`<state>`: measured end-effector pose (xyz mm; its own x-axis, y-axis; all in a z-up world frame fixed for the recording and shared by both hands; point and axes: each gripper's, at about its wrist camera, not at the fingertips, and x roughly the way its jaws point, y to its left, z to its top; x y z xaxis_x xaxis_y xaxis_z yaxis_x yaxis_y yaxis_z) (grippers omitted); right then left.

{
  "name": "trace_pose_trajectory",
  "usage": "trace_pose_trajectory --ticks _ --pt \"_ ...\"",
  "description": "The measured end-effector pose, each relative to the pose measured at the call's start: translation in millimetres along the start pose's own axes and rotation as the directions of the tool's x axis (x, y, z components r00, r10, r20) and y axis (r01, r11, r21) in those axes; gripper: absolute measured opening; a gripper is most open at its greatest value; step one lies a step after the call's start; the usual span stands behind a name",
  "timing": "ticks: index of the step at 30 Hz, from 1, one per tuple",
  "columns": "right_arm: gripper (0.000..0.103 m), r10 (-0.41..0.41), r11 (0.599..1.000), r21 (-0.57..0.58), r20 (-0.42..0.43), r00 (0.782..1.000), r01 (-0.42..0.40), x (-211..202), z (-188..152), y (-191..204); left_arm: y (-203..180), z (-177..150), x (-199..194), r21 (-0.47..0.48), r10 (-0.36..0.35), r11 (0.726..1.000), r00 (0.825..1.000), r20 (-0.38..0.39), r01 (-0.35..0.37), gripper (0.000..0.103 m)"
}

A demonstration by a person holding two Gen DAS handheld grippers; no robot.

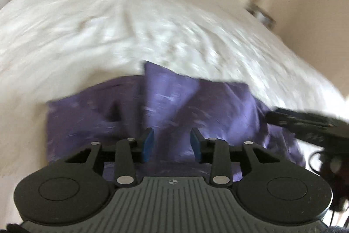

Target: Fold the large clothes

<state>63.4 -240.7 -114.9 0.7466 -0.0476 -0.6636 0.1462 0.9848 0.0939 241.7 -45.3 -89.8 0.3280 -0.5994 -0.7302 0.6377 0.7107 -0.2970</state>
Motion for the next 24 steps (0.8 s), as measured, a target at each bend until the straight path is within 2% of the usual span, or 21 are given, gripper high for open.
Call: trace_pose_trajectory --ticks 2,4,5,8,12,14,16,18,19,22,24 --pt "0.048 0.016 0.998 -0.052 -0.087 0.996 -0.021 16 -19 11 -7 -11 15 0.043 -0.002 0.999 0.998 -0.058 0.005 0.037" --pt "0.045 -0.021 0.996 -0.092 -0.22 0.975 0.0 33 -45 16 -11 -35 36 0.069 0.017 0.998 0.986 -0.165 -0.006 0.037" --pt "0.045 -0.038 0.994 -0.106 -0.251 0.967 0.012 36 -57 16 -13 -44 40 0.098 0.022 0.995 0.982 -0.187 -0.003 0.037" --pt "0.046 -0.021 0.998 -0.067 -0.239 0.971 0.005 18 -59 14 -24 -60 37 0.216 0.057 0.976 0.988 -0.144 -0.025 0.038" --pt "0.048 0.048 0.999 0.01 -0.094 0.994 -0.047 -6 -33 12 -24 -61 35 0.191 0.043 0.981 0.99 -0.134 -0.016 0.043" --pt "0.048 0.079 0.997 0.012 -0.044 0.996 -0.078 -1 -16 14 -24 -60 38 0.19 0.045 0.982 0.99 -0.137 -0.018 0.044" --pt "0.048 0.072 0.997 -0.007 -0.031 0.997 -0.072 17 -1 15 -25 -59 35 0.197 0.046 0.98 0.989 -0.14 -0.018 0.046" --pt "0.048 0.035 0.999 -0.039 -0.048 0.998 -0.037 38 6 15 -30 -58 39 0.202 0.046 0.979 0.989 -0.142 -0.017 0.049" --pt "0.048 -0.006 0.999 -0.044 -0.082 0.997 0.002 53 7 11 -30 -58 39 0.201 0.042 0.98 0.989 -0.142 -0.013 0.05" --pt "0.045 -0.142 0.989 -0.065 -0.202 0.969 0.131 82 -4 -9 -27 -61 35 0.194 0.01 0.981 0.99 -0.14 0.018 0.059" --pt "0.045 -0.124 0.992 -0.012 -0.219 0.968 0.125 82 -8 -24 -25 -63 32 0.195 -0.002 0.98 0.991 -0.137 0.029 0.061"
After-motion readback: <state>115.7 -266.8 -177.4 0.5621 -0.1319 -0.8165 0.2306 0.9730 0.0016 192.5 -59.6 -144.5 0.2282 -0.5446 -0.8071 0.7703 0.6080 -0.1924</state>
